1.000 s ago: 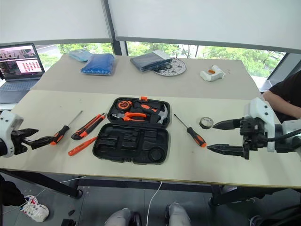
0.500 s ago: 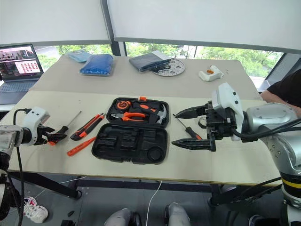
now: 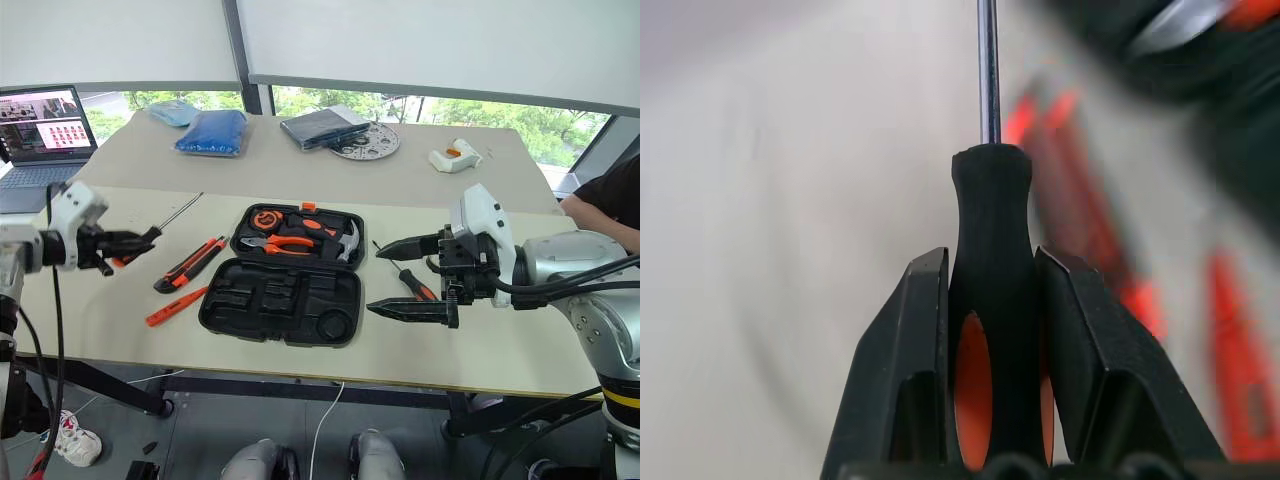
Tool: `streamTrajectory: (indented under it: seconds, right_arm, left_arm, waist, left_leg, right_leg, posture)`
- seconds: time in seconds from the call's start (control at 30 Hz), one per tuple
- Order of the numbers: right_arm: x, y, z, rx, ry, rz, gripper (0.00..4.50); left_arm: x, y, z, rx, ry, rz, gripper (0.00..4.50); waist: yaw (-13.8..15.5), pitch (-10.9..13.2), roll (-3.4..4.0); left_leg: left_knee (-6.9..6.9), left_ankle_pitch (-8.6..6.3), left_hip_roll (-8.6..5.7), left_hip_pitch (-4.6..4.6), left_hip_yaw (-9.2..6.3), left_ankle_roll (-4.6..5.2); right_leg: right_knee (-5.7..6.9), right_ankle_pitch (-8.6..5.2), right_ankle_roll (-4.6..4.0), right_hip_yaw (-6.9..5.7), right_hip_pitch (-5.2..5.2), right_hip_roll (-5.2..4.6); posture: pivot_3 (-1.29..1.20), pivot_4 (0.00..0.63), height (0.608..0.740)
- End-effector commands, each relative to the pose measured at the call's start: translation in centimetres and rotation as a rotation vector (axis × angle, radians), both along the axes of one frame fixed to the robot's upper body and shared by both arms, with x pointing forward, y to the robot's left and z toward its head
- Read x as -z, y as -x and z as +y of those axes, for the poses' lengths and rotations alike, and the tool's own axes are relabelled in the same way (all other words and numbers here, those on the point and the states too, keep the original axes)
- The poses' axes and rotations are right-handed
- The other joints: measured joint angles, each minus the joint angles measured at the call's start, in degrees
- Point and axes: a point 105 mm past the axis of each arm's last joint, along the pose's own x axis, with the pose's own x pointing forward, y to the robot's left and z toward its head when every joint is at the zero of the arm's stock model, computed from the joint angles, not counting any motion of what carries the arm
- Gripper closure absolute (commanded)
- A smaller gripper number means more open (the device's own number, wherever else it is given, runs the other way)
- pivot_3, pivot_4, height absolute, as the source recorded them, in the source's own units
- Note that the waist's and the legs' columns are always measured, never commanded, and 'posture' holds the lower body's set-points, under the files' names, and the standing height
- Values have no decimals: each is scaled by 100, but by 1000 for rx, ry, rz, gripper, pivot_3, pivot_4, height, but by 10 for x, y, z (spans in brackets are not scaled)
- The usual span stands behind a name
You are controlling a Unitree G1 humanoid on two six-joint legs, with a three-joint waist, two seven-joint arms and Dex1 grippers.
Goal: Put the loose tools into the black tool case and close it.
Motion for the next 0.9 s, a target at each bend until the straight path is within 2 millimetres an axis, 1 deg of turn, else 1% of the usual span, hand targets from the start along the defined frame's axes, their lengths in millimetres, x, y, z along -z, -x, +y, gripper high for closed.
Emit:
streamTrajectory:
  seconds: [0.03,0.1,0.17,0.27,0.37,0.47,0.6,0.9]
  right_arm:
    - [-6,2,1,21,-2,-61,0]
    - [1,3,1,37,10,-60,0]
    - [6,3,2,58,9,-57,0]
    - [12,1,2,103,4,-56,0]
    - [16,0,0,133,9,-65,0]
    - [16,0,0,146,6,-69,0]
    - [16,2,-1,157,4,-72,0]
    - [17,2,-1,170,-1,-78,0]
  left_arm:
    - [-9,6,-50,299,-110,-41,3649]
    - [1,7,-82,450,-153,-20,3649]
    - [11,4,-103,530,-176,-9,3649]
    - [24,-3,-123,597,-231,-9,3649]
    - [36,-16,-135,585,-276,-12,3649]
    - [45,-25,-141,567,-314,-26,3649]
    - [51,-27,-143,589,-336,-19,3649]
    - [53,-27,-131,590,-369,-12,3649]
  waist:
    - [-4,-1,2]
    - [8,-1,2]
    - [18,-1,1]
    - [-20,1,-1]
    - [-69,2,-3]
    - [-57,2,-2]
    - [-55,2,-3]
    - [-40,2,-4]
  left_leg:
    - [5,-2,-2,1,3,5]
    - [7,-2,-2,8,2,6]
    - [11,-2,-1,11,-1,6]
    - [28,-2,7,5,-7,8]
    - [34,-1,12,3,-13,9]
    - [34,-2,11,5,-19,11]
    - [36,-7,11,3,-21,22]
    - [43,-11,10,-3,-28,29]
  right_leg:
    - [4,-1,3,-7,-1,2]
    - [3,-10,19,-14,12,6]
    - [3,-23,40,-17,20,7]
    - [5,-24,44,-9,20,15]
    - [7,-24,43,6,19,24]
    - [6,-24,44,6,24,23]
    - [4,-24,44,5,26,21]
    - [2,-24,44,0,28,18]
  posture:
    - [0,150,718]
    - [0,150,718]
    - [0,150,718]
    - [0,150,718]
    - [0,150,718]
    - [0,150,718]
    - [0,150,718]
    - [0,150,718]
